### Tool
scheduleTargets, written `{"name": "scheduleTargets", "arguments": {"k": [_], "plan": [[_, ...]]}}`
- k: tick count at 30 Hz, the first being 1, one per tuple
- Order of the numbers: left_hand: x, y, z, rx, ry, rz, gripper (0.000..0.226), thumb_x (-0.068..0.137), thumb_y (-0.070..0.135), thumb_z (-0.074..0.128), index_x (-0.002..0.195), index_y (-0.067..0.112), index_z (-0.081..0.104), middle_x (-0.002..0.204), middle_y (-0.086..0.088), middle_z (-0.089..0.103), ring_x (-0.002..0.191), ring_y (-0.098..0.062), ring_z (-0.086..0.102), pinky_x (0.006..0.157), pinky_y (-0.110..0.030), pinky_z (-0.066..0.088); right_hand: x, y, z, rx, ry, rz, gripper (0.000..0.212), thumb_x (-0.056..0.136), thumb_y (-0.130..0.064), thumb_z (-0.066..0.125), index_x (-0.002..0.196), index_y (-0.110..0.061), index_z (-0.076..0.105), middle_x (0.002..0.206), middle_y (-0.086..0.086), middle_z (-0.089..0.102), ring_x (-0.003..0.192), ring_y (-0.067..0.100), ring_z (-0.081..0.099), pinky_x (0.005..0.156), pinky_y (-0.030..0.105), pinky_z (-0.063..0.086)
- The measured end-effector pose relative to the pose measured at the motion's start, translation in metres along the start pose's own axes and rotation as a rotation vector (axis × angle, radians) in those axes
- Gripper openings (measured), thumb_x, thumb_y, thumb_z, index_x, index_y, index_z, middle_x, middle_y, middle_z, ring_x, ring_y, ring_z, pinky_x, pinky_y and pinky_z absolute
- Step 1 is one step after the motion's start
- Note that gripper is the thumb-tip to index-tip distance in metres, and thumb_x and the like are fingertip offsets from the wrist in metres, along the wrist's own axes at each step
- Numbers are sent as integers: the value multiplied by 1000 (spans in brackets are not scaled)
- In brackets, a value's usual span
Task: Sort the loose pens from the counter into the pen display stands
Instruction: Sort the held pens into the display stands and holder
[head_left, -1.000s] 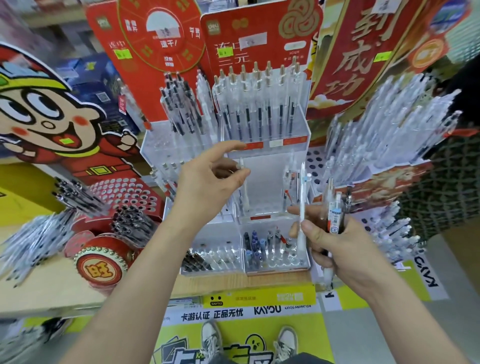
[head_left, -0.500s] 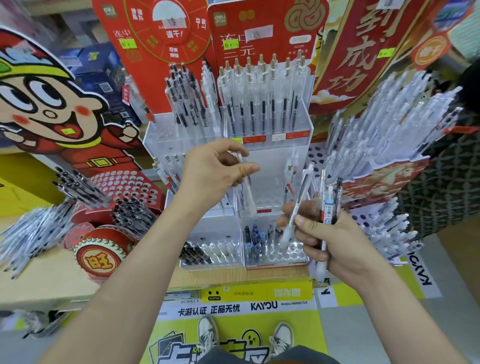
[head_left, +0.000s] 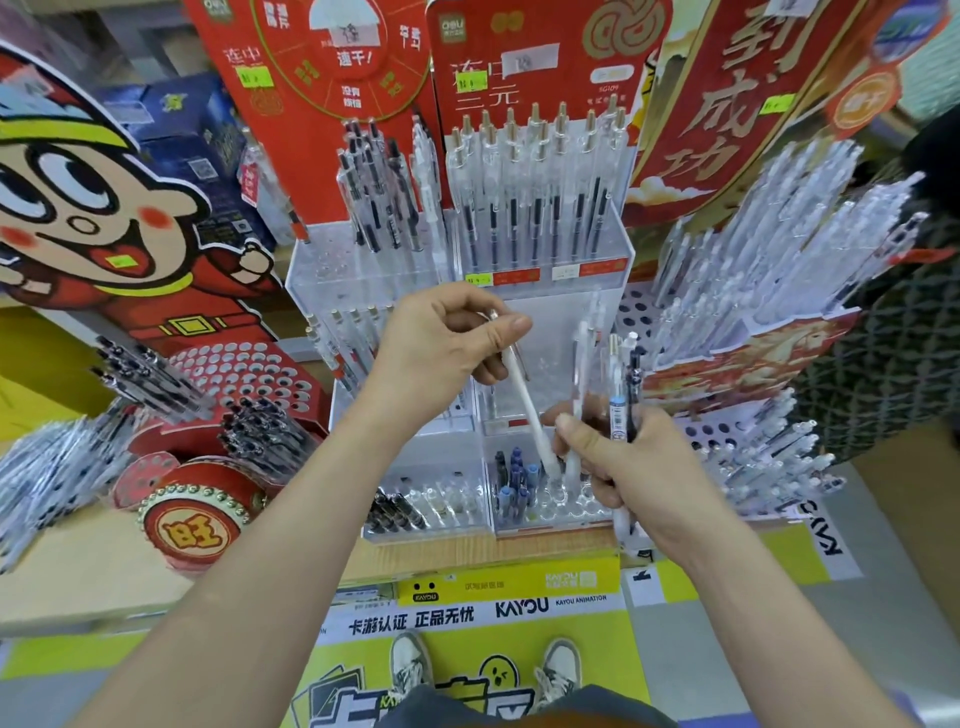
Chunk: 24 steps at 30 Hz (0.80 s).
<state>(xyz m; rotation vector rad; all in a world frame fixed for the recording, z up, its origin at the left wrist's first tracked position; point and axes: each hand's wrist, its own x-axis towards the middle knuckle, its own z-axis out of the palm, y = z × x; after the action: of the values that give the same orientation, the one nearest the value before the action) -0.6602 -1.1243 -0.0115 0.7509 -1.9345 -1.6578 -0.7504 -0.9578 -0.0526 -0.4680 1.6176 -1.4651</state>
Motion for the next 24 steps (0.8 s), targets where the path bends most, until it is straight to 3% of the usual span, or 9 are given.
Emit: {"name": "scheduleTargets", "arguments": {"k": [2, 6, 10, 15, 18, 19, 21, 24], "plan": [[0, 0, 1, -13, 2, -4, 17, 72, 20, 74, 80, 8, 65, 51, -2, 63, 44, -16, 60, 43, -22, 48, 2, -2, 3, -50, 4, 7, 5, 86, -17, 72, 83, -13, 72, 59, 7, 48, 42, 10, 30, 38, 20, 27], [-1, 1, 6, -9, -12, -25, 15, 80, 20, 72, 79, 6, 64, 48, 0, 60, 42, -15, 59, 41, -21, 46, 8, -5, 4, -144, -46, 28, 8, 83, -14, 75, 80, -11, 68, 50, -6, 48, 41, 7, 34, 38, 19, 28], [0, 5, -4, -119, -193, -91, 30, 86, 35, 56, 97, 10, 69, 68, 0, 65, 56, -20, 62, 50, -22, 50, 10, -5, -4, -33, -161, 47, 16, 76, -18, 72, 82, -4, 66, 53, 1, 49, 44, 10, 29, 40, 21, 22], [4, 7, -12, -133, -349, -127, 19, 83, 24, 62, 95, 11, 70, 85, -5, 70, 64, -18, 62, 51, -20, 46, 11, -2, -5, 46, -250, 67, 23, 74, -19, 77, 83, -3, 65, 62, 8, 52, 45, 8, 33, 38, 18, 26], [4, 10, -13, -148, -385, -133, 20, 81, 21, 64, 97, 11, 68, 88, -10, 73, 61, -17, 63, 49, -20, 46, 10, 0, -6, 87, -274, 90, 11, 73, -19, 74, 78, -10, 70, 61, 4, 53, 46, 7, 34, 38, 17, 26], [3, 11, -12, -140, -393, -124, 21, 80, 20, 65, 99, 13, 69, 86, -10, 73, 61, -17, 63, 52, -20, 48, 9, -1, -6, 100, -291, 94, 4, 74, -18, 75, 72, -16, 72, 61, 2, 54, 46, 7, 34, 38, 17, 26], [2, 13, -8, -107, -364, -84, 21, 77, 18, 67, 97, 15, 71, 82, -9, 73, 62, -17, 64, 58, -22, 51, 6, -2, -10, 115, -305, 112, 10, 76, -16, 75, 67, -21, 73, 60, 1, 56, 47, 7, 34, 37, 16, 25], [-1, 20, 5, -67, -205, 23, 17, 71, 20, 71, 85, 12, 72, 68, -4, 70, 58, -16, 65, 57, -22, 52, 0, -7, -30, 182, -250, 130, 14, 79, 0, 70, 80, -14, 67, 65, 4, 58, 47, 7, 34, 35, 14, 24]]}}
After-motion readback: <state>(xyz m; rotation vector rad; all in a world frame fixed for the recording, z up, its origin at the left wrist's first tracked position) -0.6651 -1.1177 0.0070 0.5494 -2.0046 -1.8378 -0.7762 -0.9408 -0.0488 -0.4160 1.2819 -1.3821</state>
